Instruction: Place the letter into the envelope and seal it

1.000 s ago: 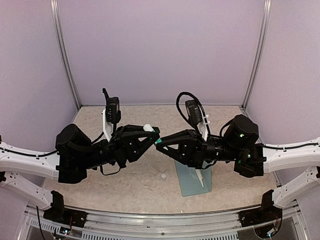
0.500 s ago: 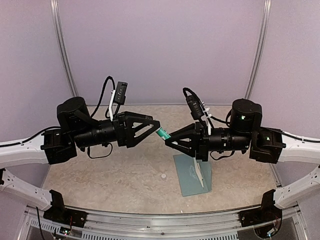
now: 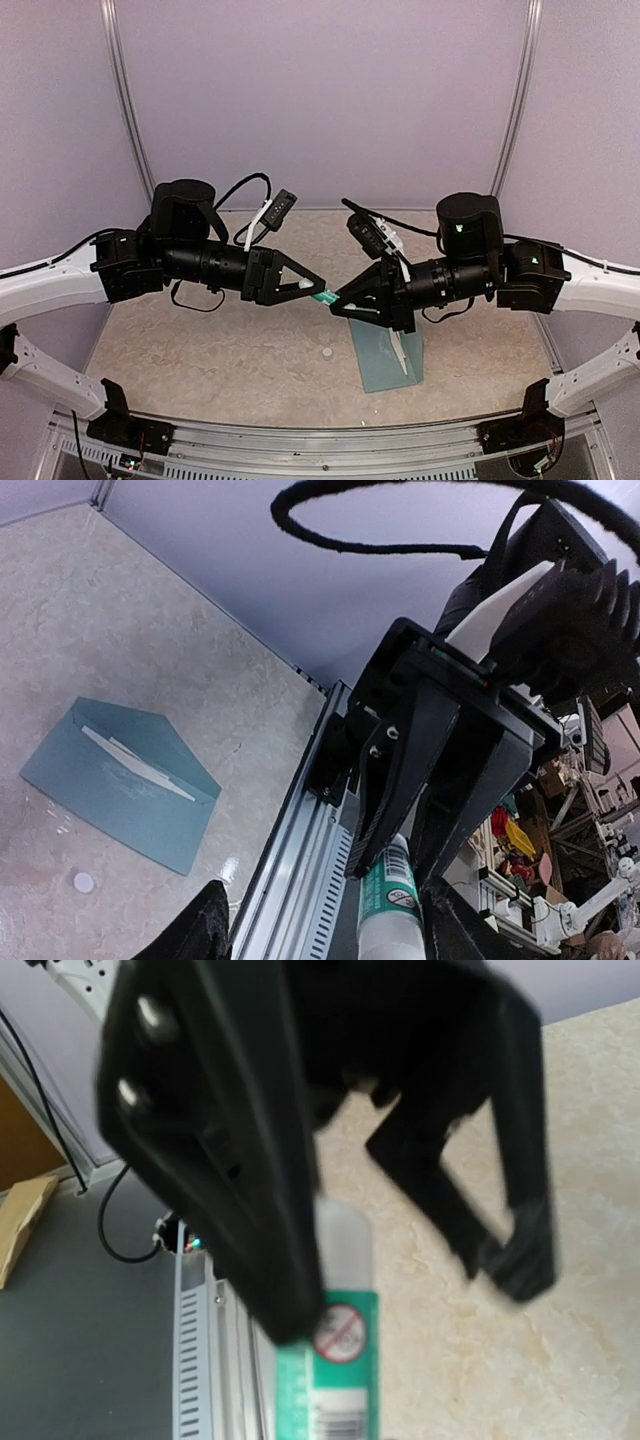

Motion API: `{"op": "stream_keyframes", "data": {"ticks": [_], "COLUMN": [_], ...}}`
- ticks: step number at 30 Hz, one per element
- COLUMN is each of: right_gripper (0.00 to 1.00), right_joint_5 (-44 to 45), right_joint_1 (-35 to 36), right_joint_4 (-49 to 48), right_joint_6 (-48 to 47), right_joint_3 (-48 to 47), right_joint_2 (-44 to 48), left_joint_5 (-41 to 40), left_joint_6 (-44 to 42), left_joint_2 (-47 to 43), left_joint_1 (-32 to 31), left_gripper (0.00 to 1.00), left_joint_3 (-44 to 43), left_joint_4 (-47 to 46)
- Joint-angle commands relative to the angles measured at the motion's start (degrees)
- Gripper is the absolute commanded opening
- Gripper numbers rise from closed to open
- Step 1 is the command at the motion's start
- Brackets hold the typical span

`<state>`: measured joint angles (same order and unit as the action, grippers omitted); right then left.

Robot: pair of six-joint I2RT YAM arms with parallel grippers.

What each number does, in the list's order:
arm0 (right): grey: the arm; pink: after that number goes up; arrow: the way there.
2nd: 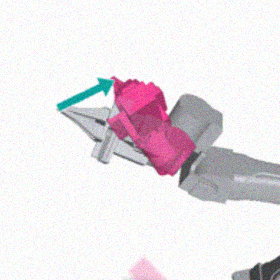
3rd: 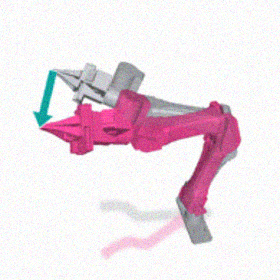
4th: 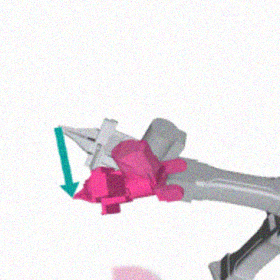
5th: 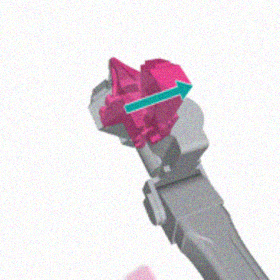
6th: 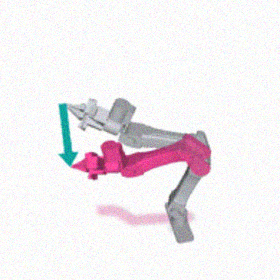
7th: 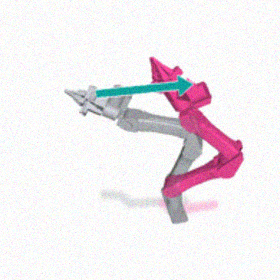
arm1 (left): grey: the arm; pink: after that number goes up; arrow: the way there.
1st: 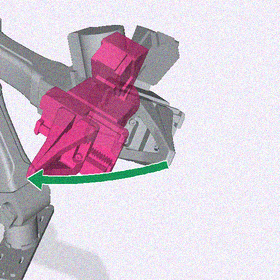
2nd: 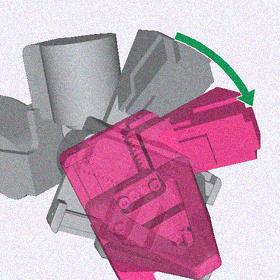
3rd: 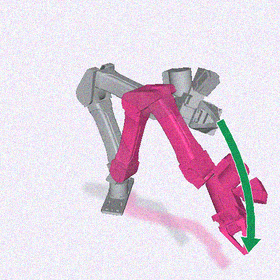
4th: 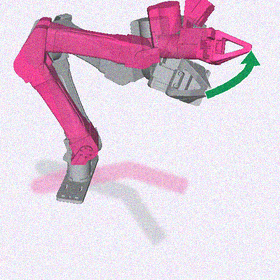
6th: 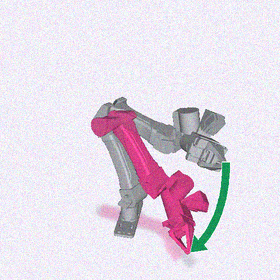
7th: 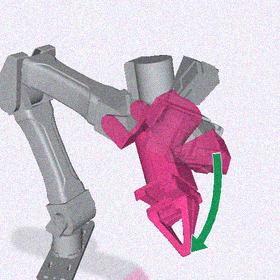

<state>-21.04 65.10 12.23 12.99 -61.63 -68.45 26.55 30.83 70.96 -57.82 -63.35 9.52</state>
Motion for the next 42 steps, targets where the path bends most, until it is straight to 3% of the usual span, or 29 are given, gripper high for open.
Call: {"op": "stream_keyframes", "data": {"ticks": [1, 7, 14, 17, 19, 21, 24, 30, 34, 42], "right_gripper": [0.03, 0.03, 0.06, 0.27, 0.54, 0.73, 0.83, 0.81, 0.76, 0.57], "right_joint_5": [-0.74, -0.77, 1.03, 3.05, 4.45, 5.31, 7.22, 10.5, 9.93, 6.53], "right_joint_1": [-0.33, -0.35, -0.45, -0.41, -0.38, -0.41, -0.41, -0.39, -0.37, -0.43], "right_joint_4": [3.88, 6.23, 5.97, 2.61, -1.84, -9.32, -22.62, -39.35, -41.92, -45.43], "right_joint_6": [-2.24, -3.28, -3.15, -1.44, 1.11, 4.68, 10.97, 19.91, 21.8, 22.67], "right_joint_3": [-3.71, -5.41, -5.33, -3.23, -0.57, 3.64, 10.76, 19.14, 19.09, 16.4], "right_joint_2": [-1.29, -2.62, -2.61, -1.27, 0.51, 3.16, 6.99, 9.62, 7.25, 3.05], "left_joint_5": [5.17, 6.73, 7.91, 7.17, 6.42, 5.29, 2.11, -2.56, -2.52, -2.34], "left_joint_6": [0.05, 0.3, 0.37, 1.19, 2.49, 4.83, 7.8, 8.29, 8.24, 7.84], "left_joint_2": [1.11, 1.79, 2.01, 1.14, -0.3, -2.04, -5.35, -7.11, -6.18, -4.55], "left_joint_1": [0.17, 0.17, 0.17, 0.17, 0.17, 0.17, 0.1, -0.66, -1.42, -2.68], "left_gripper": [0.57, 0.47, 0.15, 0.05, 0.04, 0.03, 0.03, 0.03, 0.03, 0.03], "left_joint_3": [-1.51, -1.51, -0.89, 0.61, 3.17, 7.13, 12.99, 16.83, 16.58, 16.03], "left_joint_4": [2.42, 1.39, 0.81, -2.13, -7.24, -16.02, -30.36, -39.49, -40.4, -40.53]}}
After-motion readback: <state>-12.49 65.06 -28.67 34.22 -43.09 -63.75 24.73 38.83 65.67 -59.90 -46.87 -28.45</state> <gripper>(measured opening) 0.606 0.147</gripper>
